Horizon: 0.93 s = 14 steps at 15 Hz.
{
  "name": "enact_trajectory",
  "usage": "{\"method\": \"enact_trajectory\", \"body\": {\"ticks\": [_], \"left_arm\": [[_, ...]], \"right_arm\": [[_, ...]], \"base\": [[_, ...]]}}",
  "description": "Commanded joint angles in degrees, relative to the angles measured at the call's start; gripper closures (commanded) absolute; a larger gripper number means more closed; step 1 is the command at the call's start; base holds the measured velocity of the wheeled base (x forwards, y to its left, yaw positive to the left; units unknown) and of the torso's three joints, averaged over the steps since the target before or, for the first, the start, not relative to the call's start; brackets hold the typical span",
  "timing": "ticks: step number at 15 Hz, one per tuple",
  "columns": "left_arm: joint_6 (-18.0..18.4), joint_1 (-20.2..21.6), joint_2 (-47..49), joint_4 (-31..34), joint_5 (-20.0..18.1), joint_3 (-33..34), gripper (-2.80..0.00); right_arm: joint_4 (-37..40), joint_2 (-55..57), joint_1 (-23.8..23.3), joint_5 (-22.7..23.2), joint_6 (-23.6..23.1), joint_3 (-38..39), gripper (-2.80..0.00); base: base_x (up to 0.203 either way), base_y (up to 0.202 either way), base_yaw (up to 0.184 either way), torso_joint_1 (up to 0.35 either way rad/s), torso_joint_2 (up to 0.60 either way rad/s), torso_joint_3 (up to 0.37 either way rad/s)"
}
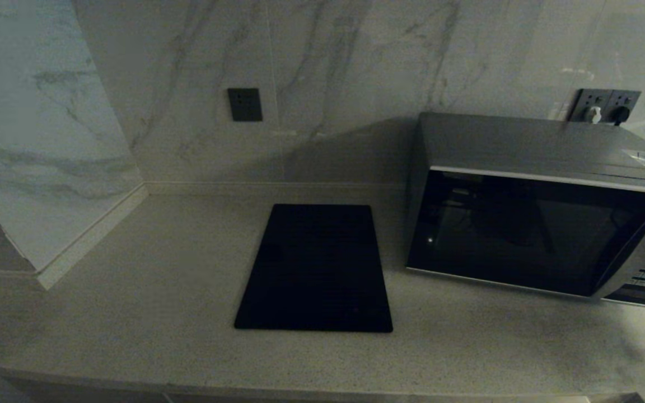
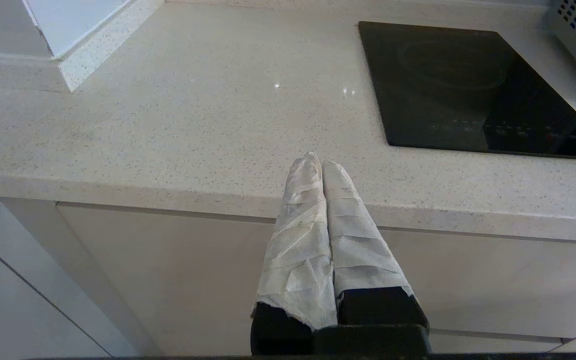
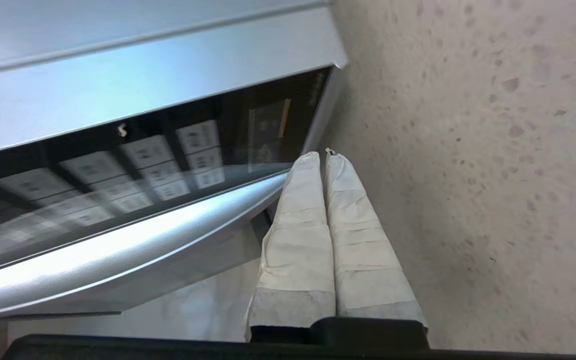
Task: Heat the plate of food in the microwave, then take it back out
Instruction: Open the microwave oven
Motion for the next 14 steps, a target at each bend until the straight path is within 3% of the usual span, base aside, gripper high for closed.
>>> {"method": "enact_trajectory", "body": {"ticks": [1, 14], "left_arm": [[-0.04, -0.05, 0.09, -0.04, 0.03, 0.00, 0.00], [-0.04, -0.05, 0.01, -0.04, 0.03, 0.00, 0.00]], "right_arm": [[-0.19, 1.06, 0.76, 0.43, 0.37, -0.13, 0.00], [-9.33, 2.00, 2.39, 1.88, 3.23, -0.31, 0.00]], "base": [[0.000, 0.000, 0.000, 0.000, 0.00, 0.000], [0.000, 0.000, 0.000, 0.000, 0.00, 0.000]]}}
